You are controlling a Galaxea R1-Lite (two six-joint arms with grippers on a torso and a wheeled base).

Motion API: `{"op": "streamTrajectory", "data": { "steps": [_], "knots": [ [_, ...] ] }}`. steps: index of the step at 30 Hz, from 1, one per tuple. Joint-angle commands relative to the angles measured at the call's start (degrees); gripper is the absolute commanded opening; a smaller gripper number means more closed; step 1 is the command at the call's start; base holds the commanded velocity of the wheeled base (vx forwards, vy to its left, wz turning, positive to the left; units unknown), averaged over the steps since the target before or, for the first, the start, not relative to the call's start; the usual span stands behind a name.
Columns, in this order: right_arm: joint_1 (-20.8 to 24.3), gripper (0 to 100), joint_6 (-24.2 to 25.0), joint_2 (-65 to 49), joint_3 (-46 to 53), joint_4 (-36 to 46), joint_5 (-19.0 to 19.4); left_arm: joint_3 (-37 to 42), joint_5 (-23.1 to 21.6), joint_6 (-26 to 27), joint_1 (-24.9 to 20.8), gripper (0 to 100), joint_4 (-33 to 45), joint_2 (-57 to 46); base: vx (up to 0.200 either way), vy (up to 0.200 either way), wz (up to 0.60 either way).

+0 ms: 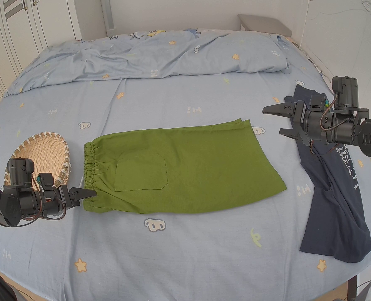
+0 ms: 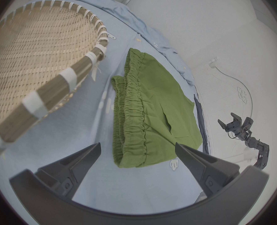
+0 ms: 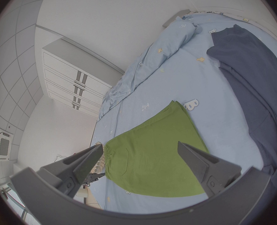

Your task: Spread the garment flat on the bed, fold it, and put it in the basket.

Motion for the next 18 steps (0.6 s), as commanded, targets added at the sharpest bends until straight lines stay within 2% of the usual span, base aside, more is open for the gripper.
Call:
{"op": "streamTrajectory", "data": {
  "steps": [1, 4, 18],
  "knots": [
    [0.2, 100, 0.0, -0.1, 0.0, 0.0, 0.0, 0.2, 0.3, 0.0, -1.5, 100, -4.0, 6.4, 0.0, 0.0, 0.0],
    [0.2, 100, 0.0, 0.0, 0.1, 0.0, 0.0, 0.2, 0.3, -1.0, -1.6, 100, -8.5, 9.0, 0.0, 0.0, 0.0],
    [0.9, 100, 0.0, 0.1, 0.5, -0.4, -0.2, -3.1, 0.2, -6.8, -3.9, 100, -14.8, 13.5, 0.0, 0.0, 0.0]
  ]
}}
